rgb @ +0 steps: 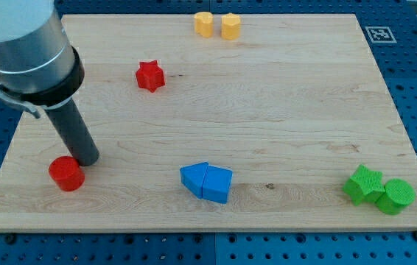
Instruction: Push the red star above the red circle
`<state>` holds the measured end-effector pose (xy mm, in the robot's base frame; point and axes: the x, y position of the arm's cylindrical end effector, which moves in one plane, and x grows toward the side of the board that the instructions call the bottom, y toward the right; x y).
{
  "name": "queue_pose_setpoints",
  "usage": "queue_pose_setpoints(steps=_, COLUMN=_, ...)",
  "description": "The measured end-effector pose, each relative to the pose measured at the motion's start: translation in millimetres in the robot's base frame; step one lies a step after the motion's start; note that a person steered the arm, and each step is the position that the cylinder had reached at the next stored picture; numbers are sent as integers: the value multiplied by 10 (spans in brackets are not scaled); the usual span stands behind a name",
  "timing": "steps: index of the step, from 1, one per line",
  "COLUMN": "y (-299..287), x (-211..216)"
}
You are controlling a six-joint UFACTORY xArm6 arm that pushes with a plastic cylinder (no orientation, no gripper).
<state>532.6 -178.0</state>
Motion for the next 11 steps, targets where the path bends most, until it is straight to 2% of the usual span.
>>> queue_pose_setpoints(steps=1, y=-4, x=162)
queue_pose_setpoints(steps=2, y=17, x=132)
queue_pose_setpoints(steps=4, y=1326, x=-521)
queue_pose_setpoints(steps=5, y=1694, x=-892)
queue_pose_setpoints(steps=6, y=1743, x=-1462)
queue_pose_setpoints(steps=7, y=1582, x=-1855)
queue_pose_setpoints(steps=9, y=774, x=-1949)
queue_pose_setpoints(steps=11, y=745, x=-1728)
